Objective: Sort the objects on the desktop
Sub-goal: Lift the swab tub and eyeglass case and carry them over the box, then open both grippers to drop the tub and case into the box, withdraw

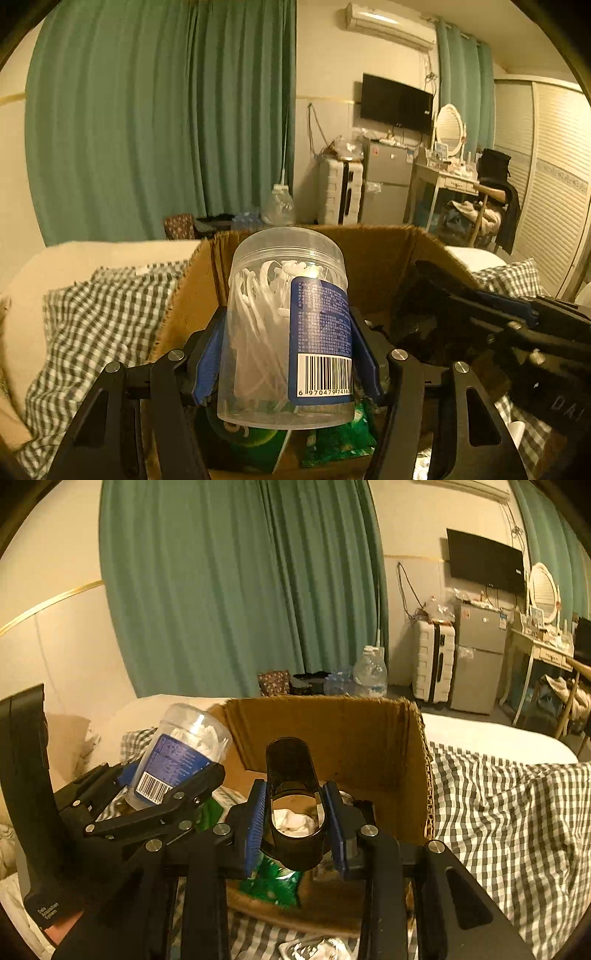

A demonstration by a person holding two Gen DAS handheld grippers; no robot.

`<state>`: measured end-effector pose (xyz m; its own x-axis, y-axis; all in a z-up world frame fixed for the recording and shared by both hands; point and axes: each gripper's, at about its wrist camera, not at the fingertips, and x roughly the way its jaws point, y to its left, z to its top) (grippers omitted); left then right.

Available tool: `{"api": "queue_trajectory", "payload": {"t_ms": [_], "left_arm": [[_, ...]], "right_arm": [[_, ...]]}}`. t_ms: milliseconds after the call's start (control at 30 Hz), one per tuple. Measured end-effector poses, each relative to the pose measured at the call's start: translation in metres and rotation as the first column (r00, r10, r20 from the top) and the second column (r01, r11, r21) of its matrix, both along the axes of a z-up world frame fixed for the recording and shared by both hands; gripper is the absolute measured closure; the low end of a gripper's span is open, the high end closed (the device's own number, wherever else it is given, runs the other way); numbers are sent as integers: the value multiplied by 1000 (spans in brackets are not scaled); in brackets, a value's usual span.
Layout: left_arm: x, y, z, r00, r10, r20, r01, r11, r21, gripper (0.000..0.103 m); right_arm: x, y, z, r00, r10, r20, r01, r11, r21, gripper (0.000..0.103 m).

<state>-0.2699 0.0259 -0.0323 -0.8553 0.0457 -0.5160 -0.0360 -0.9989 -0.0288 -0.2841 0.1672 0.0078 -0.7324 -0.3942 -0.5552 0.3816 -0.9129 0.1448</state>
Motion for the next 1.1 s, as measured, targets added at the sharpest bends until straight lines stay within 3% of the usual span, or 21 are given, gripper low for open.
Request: {"api": "queue_trajectory", "payload": {"t_ms": [167,400,433,500,567,767,967,1100], "left_arm": [[-17,-11,-13,998,19,59,-23,997,68,40],[-13,-10,-11,998,16,65,-21,997,74,36],[-11,-10,-10,998,14,62,-19,997,72,34],[-7,-9,-4,999,20,45,-22,998,57,20],[-1,-8,0,999,29,23,-30,999,41,13],[10,-6,3,999,34,16,-33,999,-26,6],[32,-3,8,999,33,27,-31,998,-57,6],[53,-4,17,999,40,36,-39,999,-28,6]], "right_arm": [[-12,0,-9,1000,-14,13,14,1000,-1,73],[-9,9,-8,1000,-19,3,19,999,-51,72],[-7,11,-6,1000,-21,-2,21,998,-59,69],[-3,14,-2,999,-37,-14,36,998,-60,57],[-3,16,1,999,-43,-21,41,997,-66,57],[1,23,2,998,-62,-1,62,995,-80,57],[23,28,9,997,-75,4,75,995,-71,57],[53,33,23,996,-92,-18,91,994,-61,45]]}}
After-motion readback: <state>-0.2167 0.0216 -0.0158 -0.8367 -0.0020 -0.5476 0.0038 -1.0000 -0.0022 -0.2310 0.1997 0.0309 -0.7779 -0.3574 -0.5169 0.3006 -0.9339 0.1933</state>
